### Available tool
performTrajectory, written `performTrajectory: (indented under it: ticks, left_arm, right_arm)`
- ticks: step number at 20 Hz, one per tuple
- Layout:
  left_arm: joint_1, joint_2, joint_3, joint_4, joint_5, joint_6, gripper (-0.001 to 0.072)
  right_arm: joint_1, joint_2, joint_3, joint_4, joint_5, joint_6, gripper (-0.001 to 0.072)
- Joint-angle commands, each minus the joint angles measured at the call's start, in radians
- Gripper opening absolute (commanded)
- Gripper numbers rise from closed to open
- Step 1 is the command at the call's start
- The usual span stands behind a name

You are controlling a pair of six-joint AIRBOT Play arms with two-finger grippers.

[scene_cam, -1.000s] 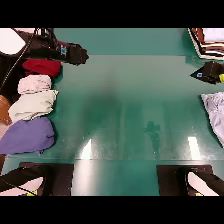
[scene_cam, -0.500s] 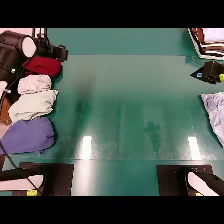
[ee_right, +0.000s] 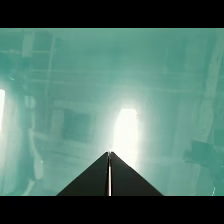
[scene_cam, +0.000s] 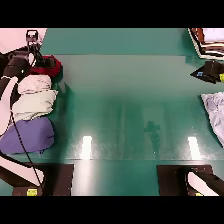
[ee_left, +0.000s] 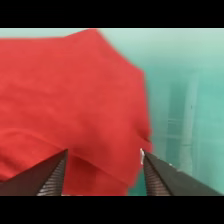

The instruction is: Fold the shirts.

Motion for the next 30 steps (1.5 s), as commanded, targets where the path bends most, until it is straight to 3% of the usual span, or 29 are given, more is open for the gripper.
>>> performTrajectory:
  ticks: [1, 4, 5, 6, 7, 11, 16, 18, 21, 24, 27, 30]
  left_arm:
    - [0.035, -0.072, 0.004, -0.021, 0.074, -0.002, 0.055]
    - [0.034, -0.097, 0.004, -0.02, 0.079, -0.002, 0.0547]
    - [0.034, -0.098, 0.004, -0.02, 0.079, -0.002, 0.0439]
    - [0.034, -0.097, 0.008, -0.02, 0.072, -0.002, 0.0209]
    - [0.034, -0.097, 0.024, -0.02, 0.042, -0.002, 0.003]
    - [0.032, -0.087, 0.21, -0.02, -0.204, 0.0, 0.0029]
    - [-0.032, 0.15, 0.446, -0.025, -0.346, 0.14, 0.0028]
    - [-0.093, 0.299, 0.472, -0.024, -0.4, 0.188, 0.0028]
    - [-0.227, 0.478, 0.472, -0.008, -0.552, 0.19, 0.0027]
    - [-0.403, 0.533, 0.455, -0.001, -0.708, 0.178, 0.0027]
    - [-0.602, 0.521, 0.33, -0.019, -0.715, 0.093, 0.0027]
    - [-0.771, 0.462, 0.186, -0.147, -0.58, 0.074, 0.0028]
  right_arm:
    - [0.0, 0.0, -0.001, -0.001, 0.004, 0.0, 0.0019]
    - [0.0, 0.0, -0.001, -0.001, 0.003, 0.0, 0.0018]
    - [0.0, 0.0, -0.001, -0.001, 0.002, 0.0, 0.0018]
    - [0.0, 0.0, -0.001, -0.001, -0.001, 0.0, 0.0018]
    - [0.0, 0.0, -0.001, -0.001, -0.007, 0.0, 0.0019]
    - [0.0, 0.0, 0.0, 0.001, -0.018, 0.0, 0.0018]
    - [0.023, -0.002, 0.109, 0.003, -0.04, 0.0, 0.0018]
    - [0.023, -0.002, 0.182, 0.003, -0.069, -0.001, 0.0017]
    - [0.023, -0.002, 0.277, 0.003, -0.072, -0.035, 0.0018]
    - [0.023, -0.002, 0.327, 0.004, -0.067, -0.042, 0.0017]
    - [0.023, -0.001, 0.335, 0.005, -0.05, -0.041, 0.0018]
    - [0.023, -0.001, 0.335, 0.005, -0.028, -0.042, 0.0018]
